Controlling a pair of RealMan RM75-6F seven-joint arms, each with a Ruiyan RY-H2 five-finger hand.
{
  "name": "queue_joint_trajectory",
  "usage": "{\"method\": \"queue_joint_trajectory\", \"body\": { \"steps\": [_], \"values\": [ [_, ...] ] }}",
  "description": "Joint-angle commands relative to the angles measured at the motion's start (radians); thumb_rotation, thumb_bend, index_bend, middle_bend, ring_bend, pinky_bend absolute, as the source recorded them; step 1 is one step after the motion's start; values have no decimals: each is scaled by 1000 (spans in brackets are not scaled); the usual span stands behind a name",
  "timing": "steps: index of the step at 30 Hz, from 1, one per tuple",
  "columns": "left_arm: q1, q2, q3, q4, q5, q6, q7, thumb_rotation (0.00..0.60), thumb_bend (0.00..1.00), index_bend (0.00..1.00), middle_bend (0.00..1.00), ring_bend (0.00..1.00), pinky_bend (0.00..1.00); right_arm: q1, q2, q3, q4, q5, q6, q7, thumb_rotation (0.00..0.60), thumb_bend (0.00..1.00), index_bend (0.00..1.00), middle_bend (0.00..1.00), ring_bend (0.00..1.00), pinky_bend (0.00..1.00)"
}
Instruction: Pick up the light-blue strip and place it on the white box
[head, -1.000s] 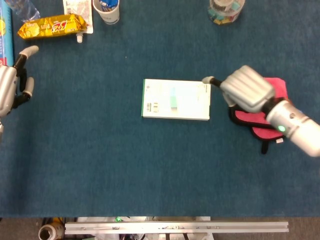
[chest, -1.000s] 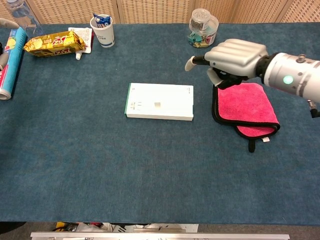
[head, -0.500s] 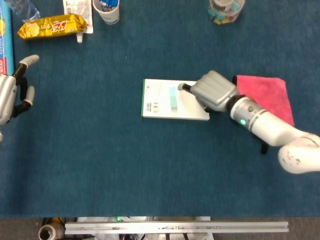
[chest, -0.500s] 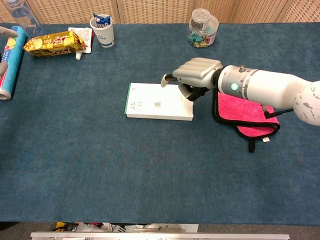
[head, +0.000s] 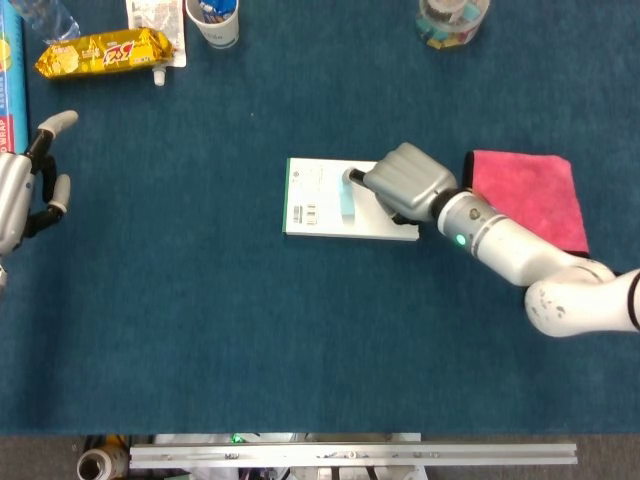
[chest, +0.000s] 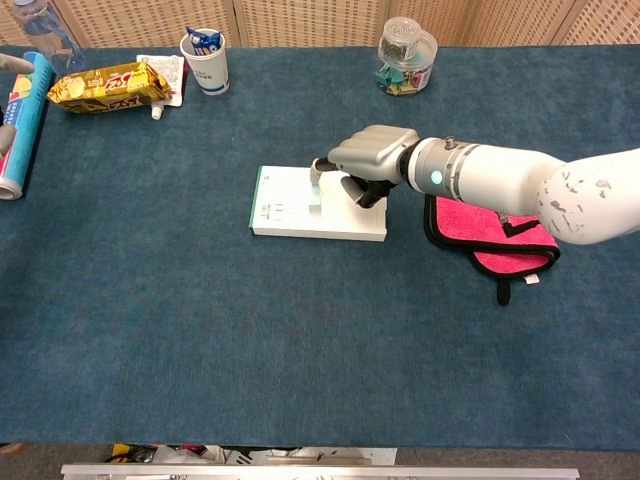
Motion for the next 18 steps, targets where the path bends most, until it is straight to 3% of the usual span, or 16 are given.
{"method": "queue_joint_trajectory", "body": {
  "steps": [1, 10, 18],
  "values": [
    [2, -1, -2, 2, 1, -2, -3, 600, 490, 165, 738, 827, 901, 14, -8, -6, 13, 12, 3, 0, 600, 1000, 193, 1000, 1000, 1000],
    [6, -4, -13, 3, 9, -6, 0, 600, 490, 165, 738, 826, 900, 47, -16, -32, 30, 56, 18, 1, 600, 1000, 193, 1000, 1000, 1000],
    [11, -5, -20, 2, 8, -10, 2, 600, 490, 165, 738, 827, 900, 40, 1, -41, -10, 18, 47, 28, 600, 1000, 193, 1000, 1000, 1000]
  ]
}}
